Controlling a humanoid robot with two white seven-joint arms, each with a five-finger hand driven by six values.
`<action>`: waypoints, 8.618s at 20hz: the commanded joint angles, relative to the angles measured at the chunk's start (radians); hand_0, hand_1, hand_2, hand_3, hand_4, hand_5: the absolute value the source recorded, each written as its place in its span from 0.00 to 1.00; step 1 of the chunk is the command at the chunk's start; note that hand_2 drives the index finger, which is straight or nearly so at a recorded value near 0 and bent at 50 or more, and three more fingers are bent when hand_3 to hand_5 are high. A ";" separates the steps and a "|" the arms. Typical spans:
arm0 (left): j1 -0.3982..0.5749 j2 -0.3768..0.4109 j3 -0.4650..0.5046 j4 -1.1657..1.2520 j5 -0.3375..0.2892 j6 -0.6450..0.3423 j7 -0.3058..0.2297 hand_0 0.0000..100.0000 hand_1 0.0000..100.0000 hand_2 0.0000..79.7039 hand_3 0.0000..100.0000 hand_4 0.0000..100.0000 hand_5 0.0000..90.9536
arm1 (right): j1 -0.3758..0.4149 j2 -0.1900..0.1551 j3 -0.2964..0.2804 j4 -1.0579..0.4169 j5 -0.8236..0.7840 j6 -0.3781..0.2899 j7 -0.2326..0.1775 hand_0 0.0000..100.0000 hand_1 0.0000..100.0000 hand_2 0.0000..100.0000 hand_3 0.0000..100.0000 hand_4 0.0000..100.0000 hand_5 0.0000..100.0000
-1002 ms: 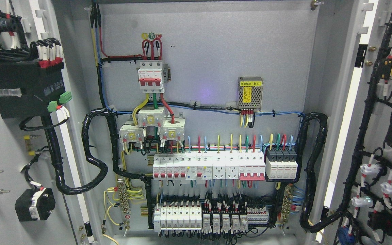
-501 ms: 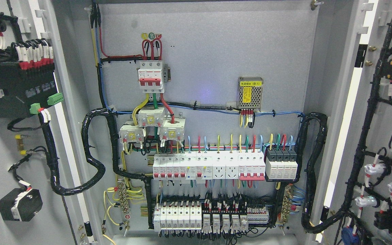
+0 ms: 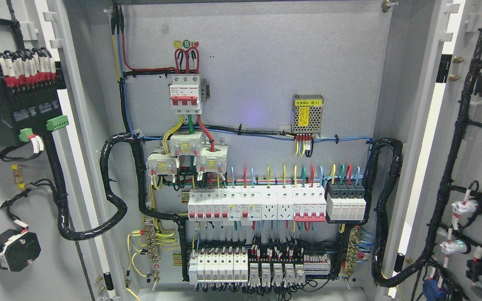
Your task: Open door with both hands
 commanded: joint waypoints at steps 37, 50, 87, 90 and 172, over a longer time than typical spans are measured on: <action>-0.265 0.135 0.154 0.297 0.052 0.059 0.000 0.00 0.00 0.00 0.00 0.03 0.00 | 0.015 -0.131 -0.053 0.087 -0.130 -0.011 0.047 0.00 0.00 0.00 0.00 0.00 0.00; -0.299 0.154 0.171 0.350 0.061 0.261 0.000 0.00 0.00 0.00 0.00 0.03 0.00 | 0.015 -0.133 -0.014 0.060 -0.130 -0.009 0.089 0.00 0.00 0.00 0.00 0.00 0.00; -0.402 0.164 0.147 0.362 0.072 0.428 0.000 0.00 0.00 0.00 0.00 0.03 0.00 | 0.074 -0.059 0.523 0.146 -0.048 0.005 0.077 0.00 0.00 0.00 0.00 0.00 0.00; -0.316 0.154 0.121 0.281 0.072 0.427 0.000 0.00 0.00 0.00 0.00 0.03 0.00 | 0.099 -0.055 0.544 0.176 -0.002 0.008 0.057 0.00 0.00 0.00 0.00 0.00 0.00; -0.520 -0.397 -0.304 1.939 -0.671 0.803 0.044 0.00 0.00 0.00 0.00 0.03 0.00 | -0.231 0.757 0.466 1.940 0.504 0.601 -0.463 0.00 0.00 0.00 0.00 0.00 0.00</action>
